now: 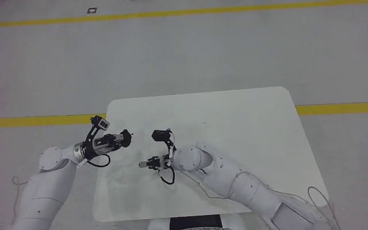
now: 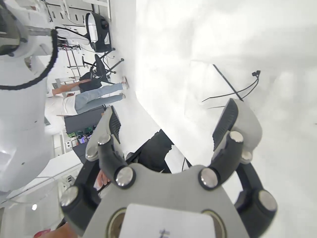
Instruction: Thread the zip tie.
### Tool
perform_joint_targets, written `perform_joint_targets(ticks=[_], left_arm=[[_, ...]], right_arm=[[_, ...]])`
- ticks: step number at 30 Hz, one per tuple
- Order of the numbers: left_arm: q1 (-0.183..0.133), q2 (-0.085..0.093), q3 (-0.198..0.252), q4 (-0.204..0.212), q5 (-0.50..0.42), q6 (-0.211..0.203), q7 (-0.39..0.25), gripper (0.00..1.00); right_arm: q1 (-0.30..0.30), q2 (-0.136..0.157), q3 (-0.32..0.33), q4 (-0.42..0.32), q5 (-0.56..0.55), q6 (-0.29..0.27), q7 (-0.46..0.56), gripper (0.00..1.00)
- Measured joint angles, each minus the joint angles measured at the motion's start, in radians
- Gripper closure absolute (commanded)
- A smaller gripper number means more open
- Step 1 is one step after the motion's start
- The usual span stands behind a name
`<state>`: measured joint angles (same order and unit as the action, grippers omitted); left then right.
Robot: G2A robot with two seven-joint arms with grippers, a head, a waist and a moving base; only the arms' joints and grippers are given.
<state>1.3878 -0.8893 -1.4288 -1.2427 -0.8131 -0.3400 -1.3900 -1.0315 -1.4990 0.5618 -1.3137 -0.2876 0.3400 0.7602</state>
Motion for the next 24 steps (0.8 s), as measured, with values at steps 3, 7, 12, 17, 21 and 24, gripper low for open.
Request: perform_joint_targets(ticks=[3, 7, 12, 17, 21, 24], left_arm=[[0.0, 0.0, 0.0, 0.0, 0.0, 0.0, 0.0, 1.0], [0.0, 0.0, 0.0, 0.0, 0.0, 0.0, 0.0, 1.0], [0.0, 0.0, 0.0, 0.0, 0.0, 0.0, 0.0, 1.0], [0.0, 0.0, 0.0, 0.0, 0.0, 0.0, 0.0, 1.0], [0.0, 0.0, 0.0, 0.0, 0.0, 0.0, 0.0, 1.0], [0.0, 0.0, 0.0, 0.0, 0.0, 0.0, 0.0, 1.0]], right_arm=[[0.013, -0.028, 0.001, 0.056, -0.025, 0.0, 0.009, 0.0], [0.02, -0.065, 0.019, 0.115, -0.086, 0.0, 0.032, 0.0], [0.004, -0.101, 0.067, 0.141, -0.195, 0.0, 0.072, 0.0], [-0.045, -0.137, 0.152, 0.12, -0.348, 0.0, 0.13, 0.0], [-0.107, -0.165, 0.235, 0.073, -0.495, 0.0, 0.188, 0.0], [-0.162, -0.19, 0.303, 0.02, -0.621, 0.0, 0.248, 0.0]])
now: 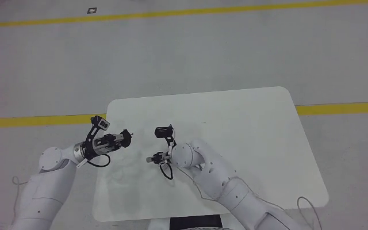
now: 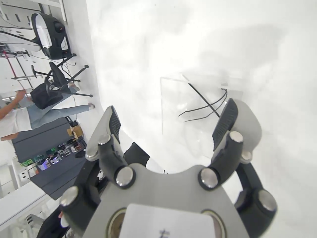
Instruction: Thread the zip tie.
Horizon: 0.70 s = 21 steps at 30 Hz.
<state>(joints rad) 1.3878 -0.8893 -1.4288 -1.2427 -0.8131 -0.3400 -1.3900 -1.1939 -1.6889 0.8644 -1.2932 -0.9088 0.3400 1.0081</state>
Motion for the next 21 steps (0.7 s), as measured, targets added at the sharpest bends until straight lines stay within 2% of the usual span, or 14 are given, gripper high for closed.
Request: perform_joint_targets(ticks=[4, 7, 12, 13, 15, 16, 21], left_arm=[[0.0, 0.0, 0.0, 0.0, 0.0, 0.0, 0.0, 1.0], [0.0, 0.0, 0.0, 0.0, 0.0, 0.0, 0.0, 1.0], [0.0, 0.0, 0.0, 0.0, 0.0, 0.0, 0.0, 1.0], [0.0, 0.0, 0.0, 0.0, 0.0, 0.0, 0.0, 1.0], [0.0, 0.0, 0.0, 0.0, 0.0, 0.0, 0.0, 1.0], [0.0, 0.0, 0.0, 0.0, 0.0, 0.0, 0.0, 1.0], [0.0, 0.0, 0.0, 0.0, 0.0, 0.0, 0.0, 1.0]], right_arm=[[-0.076, -0.043, 0.077, -0.084, -0.172, 0.0, 0.092, 0.0], [-0.108, -0.068, 0.105, -0.135, -0.236, 0.0, 0.143, 0.0], [-0.108, -0.07, 0.109, -0.15, -0.254, 0.0, 0.167, 0.0], [-0.109, -0.069, 0.107, -0.151, -0.254, 0.0, 0.168, 0.05], [-0.109, -0.069, 0.101, -0.151, -0.254, 0.0, 0.168, 0.09], [-0.108, -0.069, 0.098, -0.149, -0.253, 0.0, 0.167, 0.0], [-0.106, -0.069, 0.092, -0.145, -0.232, 0.0, 0.152, 0.0]])
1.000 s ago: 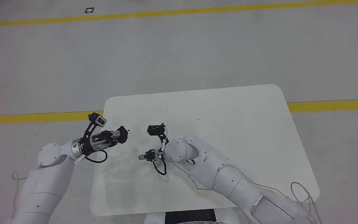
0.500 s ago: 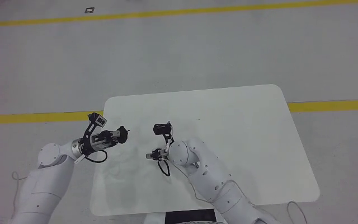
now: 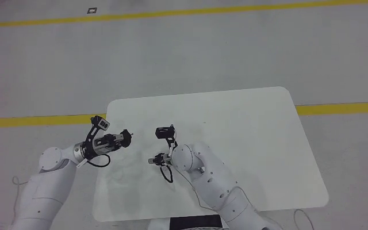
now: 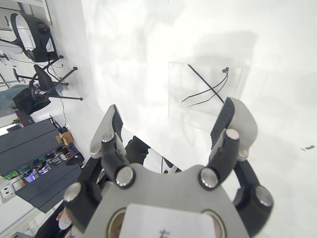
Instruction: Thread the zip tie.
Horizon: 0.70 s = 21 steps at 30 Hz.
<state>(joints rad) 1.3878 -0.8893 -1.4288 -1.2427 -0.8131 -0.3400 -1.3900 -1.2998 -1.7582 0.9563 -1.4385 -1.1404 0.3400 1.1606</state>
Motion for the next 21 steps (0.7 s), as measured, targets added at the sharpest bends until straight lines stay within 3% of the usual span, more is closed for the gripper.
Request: perform_joint_targets(ticks=[9, 12, 19, 20, 21], left_arm=[[0.0, 0.0, 0.0, 0.0, 0.0, 0.0, 0.0, 1.0], [0.0, 0.0, 0.0, 0.0, 0.0, 0.0, 0.0, 1.0], [0.0, 0.0, 0.0, 0.0, 0.0, 0.0, 0.0, 1.0], [0.0, 0.0, 0.0, 0.0, 0.0, 0.0, 0.0, 1.0], [0.0, 0.0, 0.0, 0.0, 0.0, 0.0, 0.0, 1.0]], right_arm=[[0.001, 0.001, -0.001, 0.001, -0.002, -0.001, -0.002, 0.0], [0.003, 0.007, -0.024, -0.001, -0.058, 0.0, -0.023, 0.0], [0.015, 0.003, -0.067, -0.025, -0.149, 0.0, 0.041, 0.0], [0.018, 0.002, -0.072, -0.023, -0.156, 0.0, 0.047, 0.13], [0.021, 0.0, -0.077, -0.019, -0.163, 0.0, 0.052, 0.4]])
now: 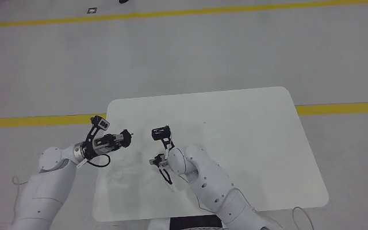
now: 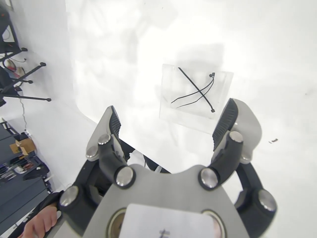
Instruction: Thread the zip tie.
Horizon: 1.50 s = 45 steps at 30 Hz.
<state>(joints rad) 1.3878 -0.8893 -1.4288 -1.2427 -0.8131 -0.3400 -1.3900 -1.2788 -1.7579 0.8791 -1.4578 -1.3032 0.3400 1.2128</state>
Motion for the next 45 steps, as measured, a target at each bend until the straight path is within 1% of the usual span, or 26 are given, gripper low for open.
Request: perform_joint_targets(ticks=[1, 5, 9, 18, 24, 26, 27, 30, 35, 45], left_arm=[[0.0, 0.0, 0.0, 0.0, 0.0, 0.0, 0.0, 1.0], [0.0, 0.0, 0.0, 0.0, 0.0, 0.0, 0.0, 1.0], [0.0, 0.0, 0.0, 0.0, 0.0, 0.0, 0.0, 1.0], [0.0, 0.0, 0.0, 0.0, 0.0, 0.0, 0.0, 1.0], [0.0, 0.0, 0.0, 0.0, 0.0, 0.0, 0.0, 1.0], [0.0, 0.0, 0.0, 0.0, 0.0, 0.0, 0.0, 1.0], [0.0, 0.0, 0.0, 0.0, 0.0, 0.0, 0.0, 1.0], [0.0, 0.0, 0.0, 0.0, 0.0, 0.0, 0.0, 1.0], [0.0, 0.0, 0.0, 0.0, 0.0, 0.0, 0.0, 1.0], [0.0, 0.0, 0.0, 0.0, 0.0, 0.0, 0.0, 1.0]], right_arm=[[0.005, -0.002, -0.006, 0.006, -0.009, 0.0, 0.007, 0.52], [0.024, -0.012, -0.015, 0.036, -0.035, 0.0, 0.022, 0.63], [0.04, -0.023, -0.01, 0.071, -0.044, 0.0, 0.024, 0.68], [0.063, -0.039, 0.005, 0.143, -0.052, 0.0, 0.013, 0.73], [0.072, -0.048, 0.011, 0.176, -0.087, 0.0, 0.02, 0.73], [0.077, -0.051, 0.008, 0.187, -0.098, 0.0, 0.026, 0.73], [0.08, -0.052, 0.005, 0.193, -0.1, 0.0, 0.029, 0.71], [0.09, -0.055, -0.006, 0.213, -0.104, 0.0, 0.035, 0.7], [0.108, -0.061, -0.021, 0.248, -0.121, 0.0, 0.047, 0.71], [0.132, -0.07, -0.038, 0.289, -0.155, 0.0, 0.062, 0.73]])
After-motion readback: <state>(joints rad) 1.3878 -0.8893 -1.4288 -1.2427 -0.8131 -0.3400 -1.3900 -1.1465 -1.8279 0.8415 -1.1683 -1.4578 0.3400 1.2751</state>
